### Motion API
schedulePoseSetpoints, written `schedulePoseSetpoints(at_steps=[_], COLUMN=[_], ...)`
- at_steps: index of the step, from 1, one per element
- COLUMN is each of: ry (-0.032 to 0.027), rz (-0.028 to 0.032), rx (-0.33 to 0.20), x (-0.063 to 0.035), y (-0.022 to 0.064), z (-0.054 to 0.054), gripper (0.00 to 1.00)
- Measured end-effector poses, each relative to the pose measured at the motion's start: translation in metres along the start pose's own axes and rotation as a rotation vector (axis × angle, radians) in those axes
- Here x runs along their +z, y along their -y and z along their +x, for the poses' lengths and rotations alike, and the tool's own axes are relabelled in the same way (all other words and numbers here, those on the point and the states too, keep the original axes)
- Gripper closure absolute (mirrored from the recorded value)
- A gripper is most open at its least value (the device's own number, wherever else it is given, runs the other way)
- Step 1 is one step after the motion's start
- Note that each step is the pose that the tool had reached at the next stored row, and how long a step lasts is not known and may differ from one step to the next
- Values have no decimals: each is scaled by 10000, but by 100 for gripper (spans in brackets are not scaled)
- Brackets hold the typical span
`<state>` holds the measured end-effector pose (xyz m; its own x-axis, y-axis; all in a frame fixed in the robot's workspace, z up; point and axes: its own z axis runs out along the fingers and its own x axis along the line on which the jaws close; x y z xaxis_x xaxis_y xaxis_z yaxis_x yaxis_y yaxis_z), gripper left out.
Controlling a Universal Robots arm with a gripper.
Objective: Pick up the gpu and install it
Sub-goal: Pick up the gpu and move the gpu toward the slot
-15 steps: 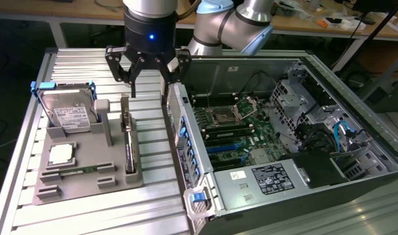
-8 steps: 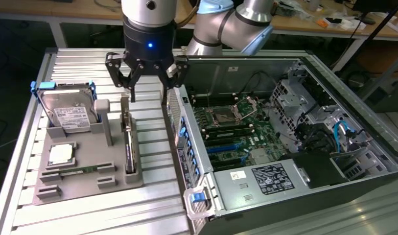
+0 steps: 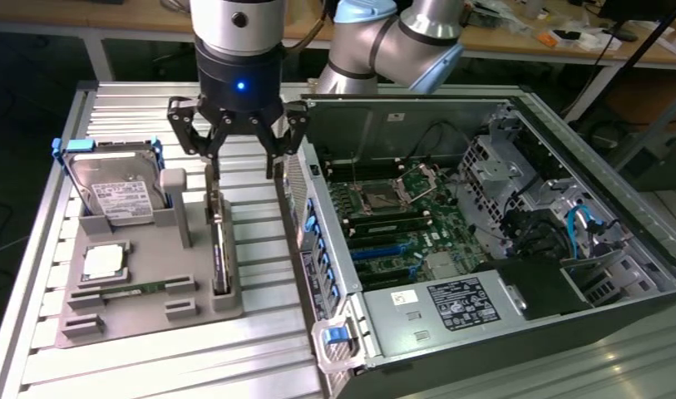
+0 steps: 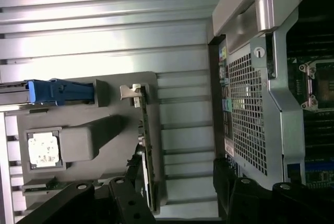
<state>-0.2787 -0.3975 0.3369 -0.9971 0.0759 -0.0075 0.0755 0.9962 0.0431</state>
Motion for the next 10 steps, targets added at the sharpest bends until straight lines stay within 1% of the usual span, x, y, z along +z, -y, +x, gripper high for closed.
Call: schedulePoseSetpoints(at_steps=[10], ry=[-11], rz=[0], rx=[-190], x=[86], y=[31], z=[98], gripper=[34])
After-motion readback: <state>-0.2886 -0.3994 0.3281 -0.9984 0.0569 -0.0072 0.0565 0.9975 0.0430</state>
